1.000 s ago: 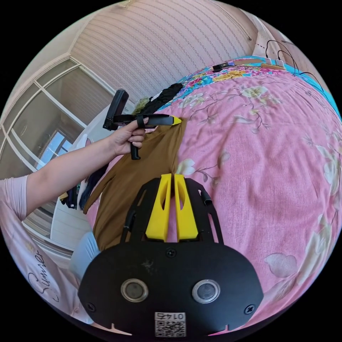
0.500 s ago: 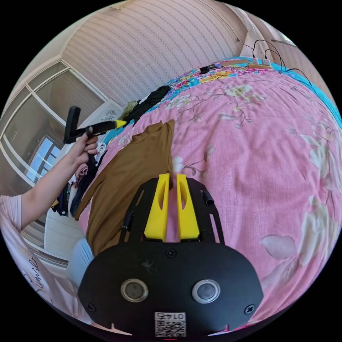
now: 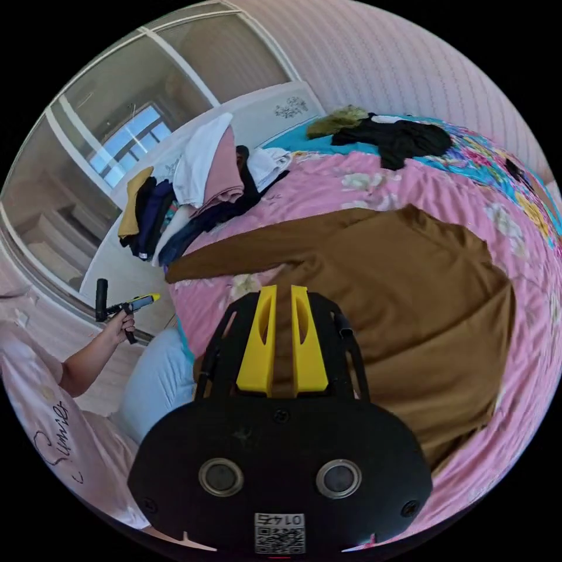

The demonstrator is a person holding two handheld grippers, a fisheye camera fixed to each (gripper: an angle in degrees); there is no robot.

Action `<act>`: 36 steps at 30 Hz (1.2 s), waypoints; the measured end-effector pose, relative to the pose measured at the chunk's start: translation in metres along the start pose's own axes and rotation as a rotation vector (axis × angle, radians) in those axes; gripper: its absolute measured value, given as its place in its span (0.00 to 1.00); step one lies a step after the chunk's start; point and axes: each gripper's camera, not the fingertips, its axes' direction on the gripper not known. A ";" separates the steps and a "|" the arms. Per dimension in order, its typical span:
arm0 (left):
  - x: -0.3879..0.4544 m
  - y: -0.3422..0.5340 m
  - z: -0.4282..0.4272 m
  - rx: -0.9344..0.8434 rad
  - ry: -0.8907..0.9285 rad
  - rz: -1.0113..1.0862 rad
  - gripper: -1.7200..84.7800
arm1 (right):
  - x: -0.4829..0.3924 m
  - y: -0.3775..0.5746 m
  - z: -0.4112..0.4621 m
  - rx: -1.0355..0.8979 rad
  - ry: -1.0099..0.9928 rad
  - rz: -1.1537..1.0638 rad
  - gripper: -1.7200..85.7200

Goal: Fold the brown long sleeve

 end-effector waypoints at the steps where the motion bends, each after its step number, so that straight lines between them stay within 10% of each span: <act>1: -0.017 0.005 -0.003 0.006 0.015 -0.027 0.02 | -0.037 -0.027 0.030 -0.050 -0.055 -0.097 0.06; 11: -0.094 0.007 -0.005 0.186 0.062 -0.153 0.10 | -0.332 -0.133 0.257 -0.457 -0.174 -0.619 0.16; 23: -0.119 0.034 0.008 0.159 0.088 -0.124 0.04 | -0.382 -0.170 0.387 -0.653 0.000 -0.620 0.05; 36: 0.040 0.090 -0.039 0.299 0.554 0.357 0.01 | -0.200 -0.063 0.055 -0.089 -0.270 -0.190 0.02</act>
